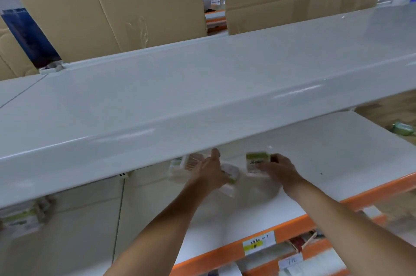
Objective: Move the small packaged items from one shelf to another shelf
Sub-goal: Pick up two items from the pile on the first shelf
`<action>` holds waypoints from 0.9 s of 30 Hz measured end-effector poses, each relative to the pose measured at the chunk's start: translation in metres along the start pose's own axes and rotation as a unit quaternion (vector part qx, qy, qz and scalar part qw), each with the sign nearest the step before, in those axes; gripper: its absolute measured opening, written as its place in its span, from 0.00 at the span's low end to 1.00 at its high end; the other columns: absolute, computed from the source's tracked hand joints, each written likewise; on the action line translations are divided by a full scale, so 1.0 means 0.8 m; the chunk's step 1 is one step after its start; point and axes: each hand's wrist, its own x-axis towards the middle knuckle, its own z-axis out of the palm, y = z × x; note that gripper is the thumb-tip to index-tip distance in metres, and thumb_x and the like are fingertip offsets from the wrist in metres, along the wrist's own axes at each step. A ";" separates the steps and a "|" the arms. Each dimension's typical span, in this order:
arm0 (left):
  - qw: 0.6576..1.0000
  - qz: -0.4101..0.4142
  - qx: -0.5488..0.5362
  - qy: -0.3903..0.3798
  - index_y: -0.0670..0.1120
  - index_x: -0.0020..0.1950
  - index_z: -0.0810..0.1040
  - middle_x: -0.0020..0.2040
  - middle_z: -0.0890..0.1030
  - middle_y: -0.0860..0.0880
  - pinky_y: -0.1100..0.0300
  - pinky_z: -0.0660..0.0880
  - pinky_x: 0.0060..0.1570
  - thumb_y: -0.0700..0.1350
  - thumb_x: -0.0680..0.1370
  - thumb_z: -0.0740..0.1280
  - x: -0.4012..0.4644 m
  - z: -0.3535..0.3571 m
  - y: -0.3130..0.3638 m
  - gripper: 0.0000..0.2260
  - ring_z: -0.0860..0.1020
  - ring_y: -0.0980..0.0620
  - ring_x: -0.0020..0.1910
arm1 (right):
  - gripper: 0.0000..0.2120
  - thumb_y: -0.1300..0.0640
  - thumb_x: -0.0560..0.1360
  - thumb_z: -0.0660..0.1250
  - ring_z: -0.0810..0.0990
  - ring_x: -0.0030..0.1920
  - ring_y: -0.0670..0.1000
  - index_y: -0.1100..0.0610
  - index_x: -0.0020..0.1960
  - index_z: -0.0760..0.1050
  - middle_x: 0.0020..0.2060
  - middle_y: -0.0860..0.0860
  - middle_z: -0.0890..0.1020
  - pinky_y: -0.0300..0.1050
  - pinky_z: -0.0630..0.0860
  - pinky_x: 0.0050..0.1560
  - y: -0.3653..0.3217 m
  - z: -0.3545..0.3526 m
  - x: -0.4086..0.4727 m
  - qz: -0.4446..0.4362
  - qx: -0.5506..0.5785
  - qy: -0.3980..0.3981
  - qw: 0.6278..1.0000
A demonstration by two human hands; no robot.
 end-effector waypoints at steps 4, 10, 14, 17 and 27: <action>0.988 -0.015 0.154 -0.017 0.47 0.65 0.70 0.60 0.79 0.44 0.52 0.75 0.54 0.63 0.75 0.67 -0.007 -0.007 0.001 0.27 0.78 0.43 0.59 | 0.17 0.56 0.67 0.79 0.82 0.49 0.54 0.54 0.53 0.78 0.48 0.53 0.84 0.47 0.78 0.44 0.012 0.000 -0.005 0.001 -0.003 -0.005 1.000; 0.983 0.107 0.125 0.077 0.52 0.69 0.70 0.67 0.74 0.52 0.53 0.72 0.62 0.49 0.80 0.65 -0.019 0.003 -0.002 0.18 0.73 0.49 0.65 | 0.18 0.53 0.64 0.81 0.82 0.47 0.51 0.51 0.50 0.78 0.45 0.50 0.83 0.44 0.77 0.42 0.018 0.003 -0.004 -0.015 -0.017 0.003 1.000; 0.979 0.153 0.125 -0.046 0.54 0.73 0.70 0.71 0.73 0.51 0.47 0.68 0.69 0.42 0.82 0.60 -0.023 0.004 0.003 0.19 0.70 0.49 0.70 | 0.18 0.52 0.65 0.81 0.83 0.46 0.50 0.50 0.50 0.78 0.44 0.49 0.83 0.40 0.76 0.38 0.019 0.005 -0.001 -0.023 -0.022 -0.008 0.999; 0.983 0.127 0.117 -0.064 0.52 0.70 0.74 0.66 0.75 0.47 0.48 0.71 0.65 0.41 0.81 0.60 -0.023 0.002 0.002 0.17 0.72 0.46 0.66 | 0.17 0.51 0.65 0.80 0.83 0.44 0.48 0.50 0.50 0.77 0.43 0.48 0.83 0.37 0.75 0.36 0.020 0.006 0.000 -0.028 -0.029 -0.012 0.999; 0.997 -0.020 -0.033 -0.069 0.50 0.57 0.80 0.52 0.79 0.51 0.70 0.70 0.32 0.48 0.74 0.73 -0.058 -0.016 -0.032 0.12 0.77 0.56 0.43 | 0.15 0.53 0.70 0.77 0.82 0.49 0.52 0.54 0.54 0.77 0.47 0.51 0.83 0.51 0.80 0.51 0.020 -0.001 -0.010 -0.050 -0.070 -0.058 0.995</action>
